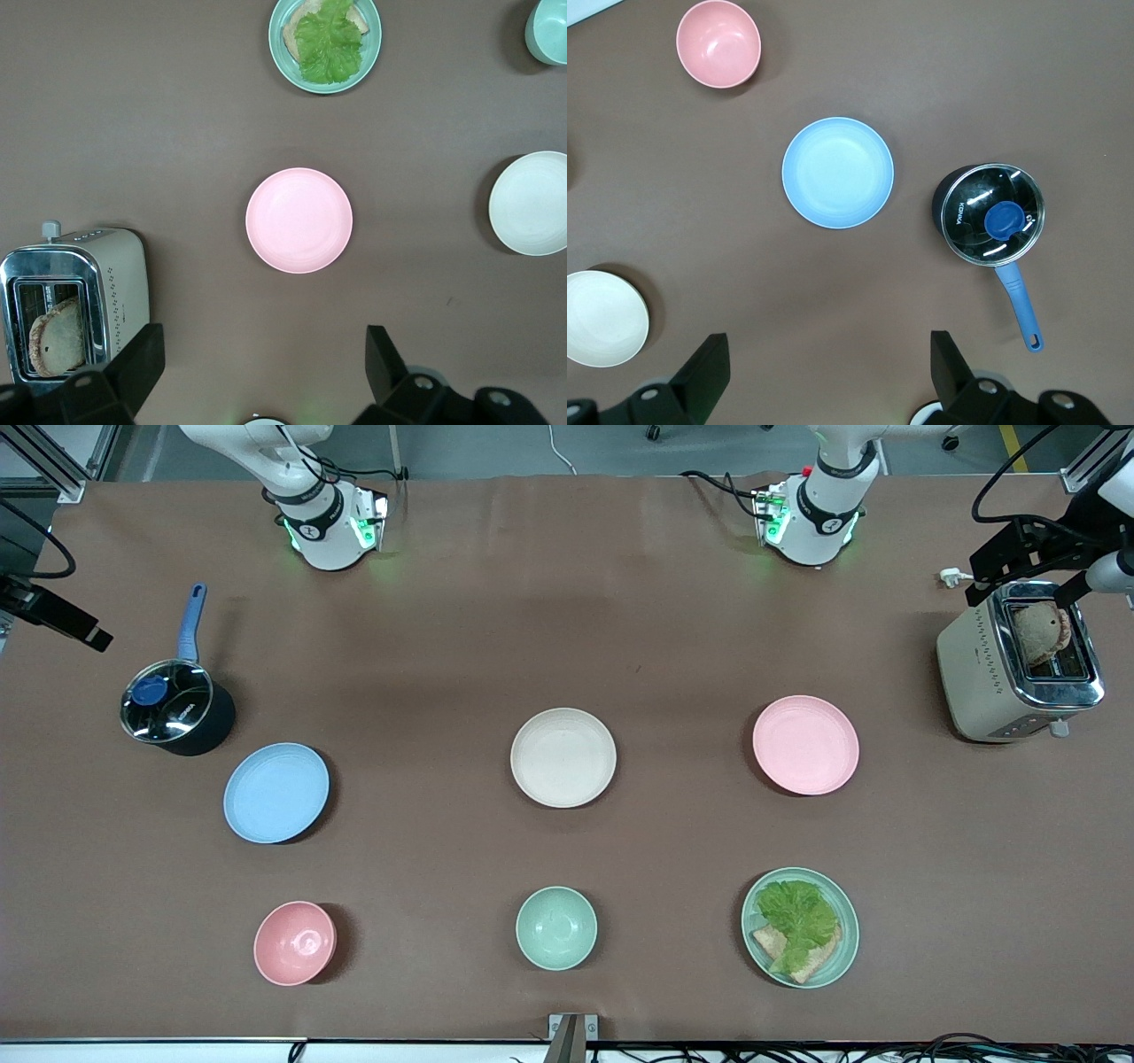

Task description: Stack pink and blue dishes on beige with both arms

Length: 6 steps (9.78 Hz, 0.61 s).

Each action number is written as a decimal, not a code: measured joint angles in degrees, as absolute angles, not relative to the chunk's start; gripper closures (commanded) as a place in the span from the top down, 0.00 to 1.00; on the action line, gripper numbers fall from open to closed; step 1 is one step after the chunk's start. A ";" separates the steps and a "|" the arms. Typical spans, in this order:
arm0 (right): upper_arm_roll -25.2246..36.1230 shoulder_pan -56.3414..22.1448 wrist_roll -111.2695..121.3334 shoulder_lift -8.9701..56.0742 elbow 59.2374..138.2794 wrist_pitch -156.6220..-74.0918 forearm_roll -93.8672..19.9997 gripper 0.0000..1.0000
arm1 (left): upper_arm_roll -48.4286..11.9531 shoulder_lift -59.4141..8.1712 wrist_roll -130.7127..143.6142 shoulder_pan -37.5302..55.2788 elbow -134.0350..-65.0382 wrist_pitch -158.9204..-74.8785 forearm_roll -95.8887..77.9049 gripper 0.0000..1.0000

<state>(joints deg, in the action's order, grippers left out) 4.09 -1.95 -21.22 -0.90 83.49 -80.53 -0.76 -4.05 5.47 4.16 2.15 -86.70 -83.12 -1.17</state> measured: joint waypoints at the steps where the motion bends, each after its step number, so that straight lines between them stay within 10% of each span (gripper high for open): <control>1: 4.11 -1.95 -21.29 -0.90 83.49 -80.56 -0.76 1.00 | -4.08 5.47 4.18 2.15 -86.71 -83.12 -1.16 1.00; 6: 4.56 -1.81 -19.69 -0.90 83.42 -80.99 -0.78 1.00 | -2.44 3.01 4.13 2.16 -87.23 -84.94 -1.16 0.99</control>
<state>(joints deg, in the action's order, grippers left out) 4.56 -1.81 -19.69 -0.90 83.42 -80.99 -0.78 -2.44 3.01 4.13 2.16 -87.23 -84.94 -1.16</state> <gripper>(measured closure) 0.000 0.004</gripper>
